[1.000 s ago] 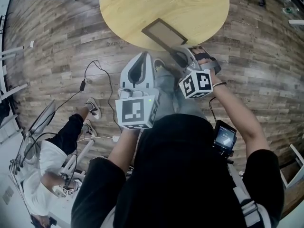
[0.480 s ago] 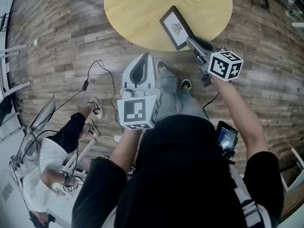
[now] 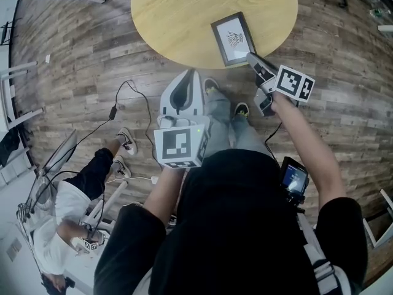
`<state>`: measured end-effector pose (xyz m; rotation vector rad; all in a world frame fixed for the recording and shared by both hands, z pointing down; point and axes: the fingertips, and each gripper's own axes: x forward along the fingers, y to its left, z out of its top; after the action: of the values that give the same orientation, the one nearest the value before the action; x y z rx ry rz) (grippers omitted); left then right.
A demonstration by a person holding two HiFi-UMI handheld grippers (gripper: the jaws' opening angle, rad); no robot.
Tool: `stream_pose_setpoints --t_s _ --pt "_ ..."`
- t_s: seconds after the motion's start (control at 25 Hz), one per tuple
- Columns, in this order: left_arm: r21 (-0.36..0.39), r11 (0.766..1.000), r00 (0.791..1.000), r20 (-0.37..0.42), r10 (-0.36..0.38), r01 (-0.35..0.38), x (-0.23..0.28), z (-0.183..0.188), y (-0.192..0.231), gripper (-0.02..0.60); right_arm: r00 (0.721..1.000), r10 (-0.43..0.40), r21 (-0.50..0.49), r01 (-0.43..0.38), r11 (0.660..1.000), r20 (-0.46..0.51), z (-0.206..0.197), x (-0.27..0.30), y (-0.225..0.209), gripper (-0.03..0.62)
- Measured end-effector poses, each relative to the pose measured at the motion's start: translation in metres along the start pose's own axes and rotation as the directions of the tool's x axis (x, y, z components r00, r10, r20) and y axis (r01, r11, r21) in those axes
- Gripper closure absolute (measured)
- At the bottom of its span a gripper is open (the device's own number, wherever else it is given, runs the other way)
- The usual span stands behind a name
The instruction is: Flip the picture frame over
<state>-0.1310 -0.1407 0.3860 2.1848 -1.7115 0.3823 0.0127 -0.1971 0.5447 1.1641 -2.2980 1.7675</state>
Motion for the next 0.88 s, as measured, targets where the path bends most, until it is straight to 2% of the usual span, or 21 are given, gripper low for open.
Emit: stream_pose_setpoints --t_s 0.16,0.28,0.88 --pt "0.005 1.0 1.0 -0.004 -0.004 0.004 0.002 0.001 -0.002 0.558 1.0 0.002 0.111 -0.001 0.994 -0.007 -0.01 -0.001 -0.009 0.513" --pt "0.008 1.0 1.0 -0.005 -0.007 0.007 0.003 0.001 -0.003 0.558 1.0 -0.016 0.152 0.018 0.988 -0.012 -0.017 -0.002 -0.017 0.507" --pt "0.008 1.0 1.0 -0.014 -0.006 0.006 0.005 -0.002 -0.004 0.558 0.984 -0.173 0.039 0.175 0.984 -0.047 -0.018 0.0 -0.033 0.464"
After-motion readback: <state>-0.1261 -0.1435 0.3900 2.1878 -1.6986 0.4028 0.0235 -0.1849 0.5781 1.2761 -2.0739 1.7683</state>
